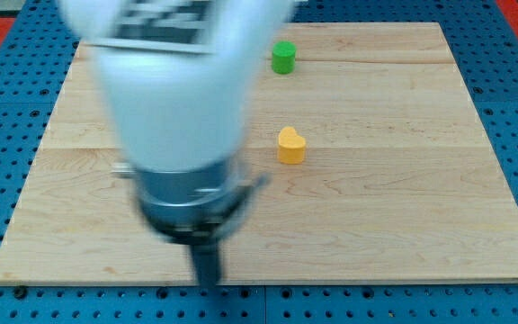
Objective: Slightly move the green star towards left to the red star
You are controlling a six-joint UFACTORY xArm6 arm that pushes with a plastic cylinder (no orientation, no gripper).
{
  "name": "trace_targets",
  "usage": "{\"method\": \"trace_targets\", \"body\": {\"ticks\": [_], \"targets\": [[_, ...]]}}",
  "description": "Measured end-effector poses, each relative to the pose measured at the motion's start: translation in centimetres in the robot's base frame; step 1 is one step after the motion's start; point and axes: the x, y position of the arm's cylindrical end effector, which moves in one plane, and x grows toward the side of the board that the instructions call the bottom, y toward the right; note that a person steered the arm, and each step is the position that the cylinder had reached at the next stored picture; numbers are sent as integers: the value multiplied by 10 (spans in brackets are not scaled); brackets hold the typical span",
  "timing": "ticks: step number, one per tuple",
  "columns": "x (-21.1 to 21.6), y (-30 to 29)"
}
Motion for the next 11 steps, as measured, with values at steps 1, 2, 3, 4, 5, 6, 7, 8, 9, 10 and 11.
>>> {"method": "trace_targets", "body": {"ticks": [1, 2, 3, 4, 5, 6, 7, 8, 9, 10, 11], "targets": [[-3, -102], [-1, -141], [-76, -142], [-107, -141], [-118, -131], [-140, -118], [-140, -113], [-132, -92], [-132, -92], [-128, -92], [-125, -72]]}}
